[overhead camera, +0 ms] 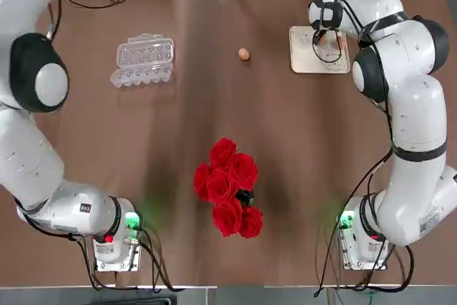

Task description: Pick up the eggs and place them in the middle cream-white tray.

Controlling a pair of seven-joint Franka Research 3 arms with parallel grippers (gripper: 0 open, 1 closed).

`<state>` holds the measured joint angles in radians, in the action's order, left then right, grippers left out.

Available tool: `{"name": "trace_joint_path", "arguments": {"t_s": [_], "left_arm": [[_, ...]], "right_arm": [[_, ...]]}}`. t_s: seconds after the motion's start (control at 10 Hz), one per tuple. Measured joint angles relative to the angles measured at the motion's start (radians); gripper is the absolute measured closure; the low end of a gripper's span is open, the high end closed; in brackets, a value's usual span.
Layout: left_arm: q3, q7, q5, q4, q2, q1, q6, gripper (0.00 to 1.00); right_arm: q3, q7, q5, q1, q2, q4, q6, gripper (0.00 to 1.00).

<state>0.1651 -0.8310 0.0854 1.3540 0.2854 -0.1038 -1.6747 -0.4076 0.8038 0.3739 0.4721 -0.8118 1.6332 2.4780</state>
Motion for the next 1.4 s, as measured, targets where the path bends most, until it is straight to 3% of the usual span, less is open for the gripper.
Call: {"name": "trace_joint_path", "arguments": {"t_s": [0.2, 0.4, 0.5, 0.7, 1.0, 1.4], "left_arm": [[0.003, 0.323, 0.0, 0.069, -0.102, 0.018, 0.009, 0.0], [0.003, 0.471, 0.0, 0.152, -0.207, 0.033, 0.015, 0.0], [0.003, 0.529, 0.0, 0.189, -0.241, 0.04, 0.015, 0.0], [0.003, 0.637, -0.009, 0.212, -0.25, 0.047, 0.014, 0.0], [0.002, 0.676, -0.074, 0.211, -0.229, 0.086, 0.003, 0.0], [-0.001, 0.686, -0.078, 0.172, -0.228, 0.13, 0.002, 0.0]], "right_arm": [[0.0, 0.0, 0.0, 0.0, 0.0, 0.0, 0.0, 0.33], [0.0, 0.001, 0.0, 0.0, 0.0, 0.001, 0.0, 0.26], [0.0, 0.004, 0.0, 0.0, 0.0, 0.001, 0.0, 0.12], [0.0, 0.007, 0.0, -0.002, 0.0, 0.001, 0.0, 0.01], [0.0, 0.007, 0.0, -0.002, 0.0, 0.001, 0.0, 0.0], [0.002, 0.007, 0.0, -0.001, 0.001, -0.011, -0.066, 0.0]]}}
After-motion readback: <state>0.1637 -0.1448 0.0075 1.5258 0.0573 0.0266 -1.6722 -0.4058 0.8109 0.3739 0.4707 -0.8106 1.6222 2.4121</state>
